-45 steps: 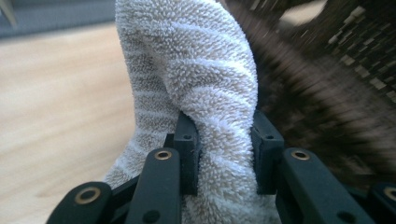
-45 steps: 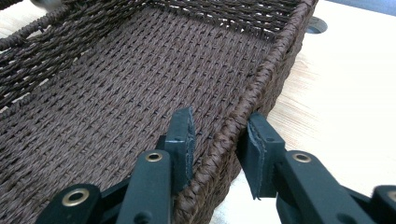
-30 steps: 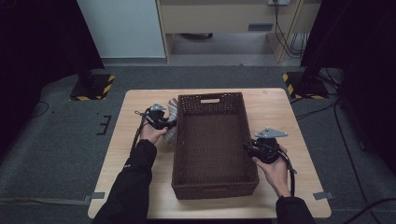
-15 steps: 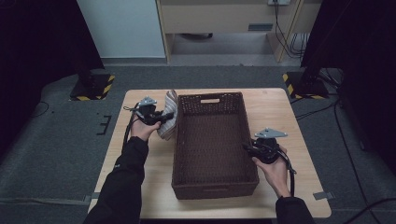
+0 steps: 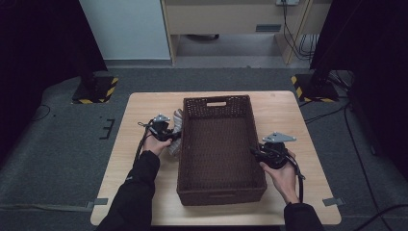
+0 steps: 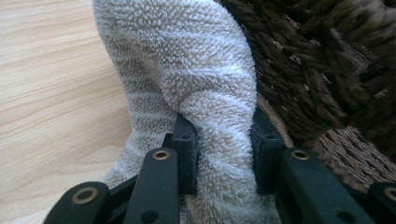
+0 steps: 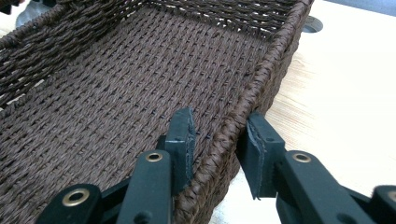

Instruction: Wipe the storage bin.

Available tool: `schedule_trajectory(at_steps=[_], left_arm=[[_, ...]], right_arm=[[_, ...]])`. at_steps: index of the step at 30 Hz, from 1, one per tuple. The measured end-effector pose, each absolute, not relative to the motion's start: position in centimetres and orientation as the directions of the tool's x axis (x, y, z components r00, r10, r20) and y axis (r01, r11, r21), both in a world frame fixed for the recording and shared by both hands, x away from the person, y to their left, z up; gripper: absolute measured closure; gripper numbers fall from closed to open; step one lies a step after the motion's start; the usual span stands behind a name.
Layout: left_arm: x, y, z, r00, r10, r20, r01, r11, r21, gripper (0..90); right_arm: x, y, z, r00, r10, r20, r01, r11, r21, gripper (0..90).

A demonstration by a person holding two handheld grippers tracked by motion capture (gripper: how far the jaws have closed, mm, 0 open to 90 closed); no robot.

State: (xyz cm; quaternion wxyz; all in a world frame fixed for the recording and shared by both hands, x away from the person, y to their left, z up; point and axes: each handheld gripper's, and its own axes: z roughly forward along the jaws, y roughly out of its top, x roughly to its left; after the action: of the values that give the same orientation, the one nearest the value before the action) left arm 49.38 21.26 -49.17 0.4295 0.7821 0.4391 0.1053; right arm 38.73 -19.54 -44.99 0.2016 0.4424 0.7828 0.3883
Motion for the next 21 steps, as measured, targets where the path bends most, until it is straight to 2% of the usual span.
schedule_trajectory(at_steps=[5, 9, 13, 19, 21], left_arm=[[48.7, 22.7, -45.5, 0.615, 0.763, -0.202, 0.537, -0.217, 0.815, 67.9], [48.1, 22.5, -43.9, 0.648, 0.742, -0.169, 0.494, -0.24, 0.836, 67.9], [48.1, 22.0, -45.2, 0.645, 0.746, -0.164, 0.516, -0.268, 0.813, 67.9], [47.7, 20.5, -49.6, 0.655, 0.742, -0.141, 0.572, -0.365, 0.734, 67.8], [47.6, 20.4, -50.1, 0.647, 0.748, -0.151, 0.573, -0.347, 0.742, 67.7]], right_arm=[[38.7, -19.5, -45.0, -0.525, 0.85, 0.029, 0.538, 0.306, 0.786, 66.5], [38.7, -19.5, -45.0, -0.523, 0.852, 0.03, 0.54, 0.304, 0.785, 66.5], [38.7, -19.5, -45.0, -0.52, 0.853, 0.028, 0.539, 0.303, 0.786, 66.5], [38.7, -19.5, -45.0, -0.524, 0.851, 0.027, 0.537, 0.306, 0.786, 66.4], [38.7, -19.5, -45.0, -0.521, 0.853, 0.03, 0.54, 0.303, 0.785, 66.5]])
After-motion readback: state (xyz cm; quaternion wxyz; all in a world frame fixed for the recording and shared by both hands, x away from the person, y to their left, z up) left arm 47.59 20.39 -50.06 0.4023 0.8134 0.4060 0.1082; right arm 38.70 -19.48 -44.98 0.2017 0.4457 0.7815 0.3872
